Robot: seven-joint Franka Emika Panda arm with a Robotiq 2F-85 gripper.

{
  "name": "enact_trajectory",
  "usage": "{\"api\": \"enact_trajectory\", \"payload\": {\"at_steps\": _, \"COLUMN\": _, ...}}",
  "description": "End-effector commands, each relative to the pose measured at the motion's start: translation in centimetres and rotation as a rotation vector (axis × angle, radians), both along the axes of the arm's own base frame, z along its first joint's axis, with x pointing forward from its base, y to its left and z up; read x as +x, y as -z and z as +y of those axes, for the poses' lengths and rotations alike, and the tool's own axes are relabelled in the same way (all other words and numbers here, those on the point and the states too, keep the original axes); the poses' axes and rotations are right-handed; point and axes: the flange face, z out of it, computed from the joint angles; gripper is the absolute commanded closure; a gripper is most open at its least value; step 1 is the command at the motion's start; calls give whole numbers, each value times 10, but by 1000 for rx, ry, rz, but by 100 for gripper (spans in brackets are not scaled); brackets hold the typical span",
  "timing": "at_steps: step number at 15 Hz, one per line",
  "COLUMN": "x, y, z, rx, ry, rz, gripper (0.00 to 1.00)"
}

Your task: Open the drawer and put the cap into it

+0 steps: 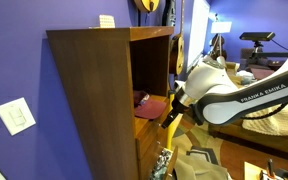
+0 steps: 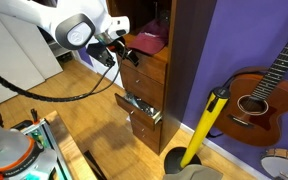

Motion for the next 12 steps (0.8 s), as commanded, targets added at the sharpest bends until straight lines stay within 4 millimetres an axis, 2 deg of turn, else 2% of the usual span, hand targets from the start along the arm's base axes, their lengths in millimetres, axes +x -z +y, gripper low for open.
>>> {"api": "enact_trajectory", "payload": {"at_steps": 1, "x": 13, "y": 10, "z": 0, "rx": 13, "ry": -14, "rz": 20, "gripper": 0}}
{"api": "enact_trajectory", "payload": {"at_steps": 4, "x": 19, "y": 15, "z": 0, "rx": 16, "ry": -16, "rz": 26, "gripper": 2}}
{"api": "enact_trajectory", "payload": {"at_steps": 6, "x": 23, "y": 18, "z": 1, "rx": 23, "ry": -14, "rz": 29, "gripper": 9}}
{"api": "enact_trajectory", "payload": {"at_steps": 12, "x": 32, "y": 23, "z": 5, "rx": 53, "ry": -11, "rz": 25, "gripper": 60}}
